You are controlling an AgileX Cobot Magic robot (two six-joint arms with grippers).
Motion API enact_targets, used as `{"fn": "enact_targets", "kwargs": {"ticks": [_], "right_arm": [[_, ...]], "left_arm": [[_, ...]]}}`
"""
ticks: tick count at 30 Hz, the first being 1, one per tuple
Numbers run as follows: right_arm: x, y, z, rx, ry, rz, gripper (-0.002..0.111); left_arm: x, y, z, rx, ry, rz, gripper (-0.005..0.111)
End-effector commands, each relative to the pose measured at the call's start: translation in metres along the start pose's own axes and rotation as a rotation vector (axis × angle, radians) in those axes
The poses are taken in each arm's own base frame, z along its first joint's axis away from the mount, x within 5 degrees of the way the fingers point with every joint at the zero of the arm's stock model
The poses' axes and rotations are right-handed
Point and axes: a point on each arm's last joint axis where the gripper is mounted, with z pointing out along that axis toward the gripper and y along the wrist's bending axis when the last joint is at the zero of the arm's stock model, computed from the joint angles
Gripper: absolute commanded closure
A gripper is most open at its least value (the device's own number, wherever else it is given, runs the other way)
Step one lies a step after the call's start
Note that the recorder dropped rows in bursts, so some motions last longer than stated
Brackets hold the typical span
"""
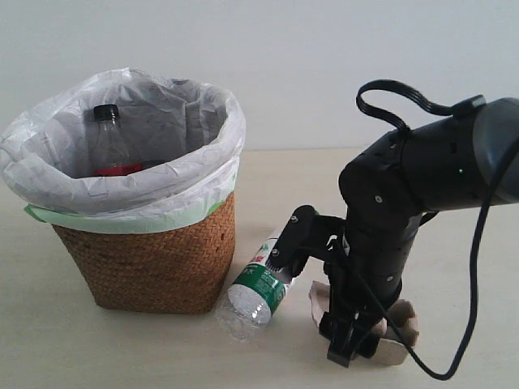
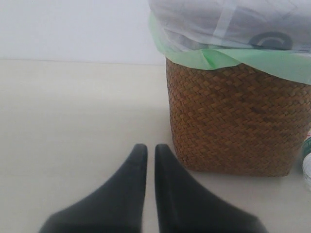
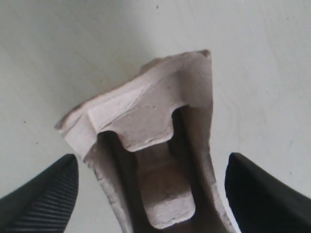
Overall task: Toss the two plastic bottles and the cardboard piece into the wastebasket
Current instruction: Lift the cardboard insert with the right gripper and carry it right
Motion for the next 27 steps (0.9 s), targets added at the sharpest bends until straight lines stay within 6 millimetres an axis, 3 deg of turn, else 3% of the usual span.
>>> {"fn": "enact_targets", "kwargs": {"ticks": [1, 10, 12, 15, 16, 21, 27], "right_arm": [[0.002, 0.002, 0.009, -0.003, 0.027, -0.033, 0.035], [0.002, 0.004, 0.028, -0.021, 0.067, -0.043, 0.038], [0.002, 0.005, 0.028, -0.023, 0.074, -0.033, 0.054], [0.003, 0.004, 0.025, -0.018, 0.082, -0.037, 0.102], [0.002, 0.003, 0.022, -0.013, 0.075, -0.009, 0.107], [-0.003, -0.012, -0.012, 0.085, 0.054, 0.143, 0.107], [-0.002, -0.032, -0.082, 0.172, -0.149, 0.348, 0.108]], "left_arm": [[0.001, 0.0, 0.0, -0.004, -0.001, -0.008, 0.101], [0.001, 0.0, 0.0, -0.004, -0.001, -0.008, 0.101], [0.001, 0.0, 0.0, -0.004, -0.001, -0.008, 0.101], [0.001, 0.0, 0.0, -0.004, -0.001, -0.008, 0.101], [0.001, 0.0, 0.0, -0.004, -0.001, -0.008, 0.101], [0.001, 0.0, 0.0, -0.004, -0.001, -0.008, 0.101], [0.001, 0.0, 0.0, -0.004, -0.001, -0.008, 0.101]]}}
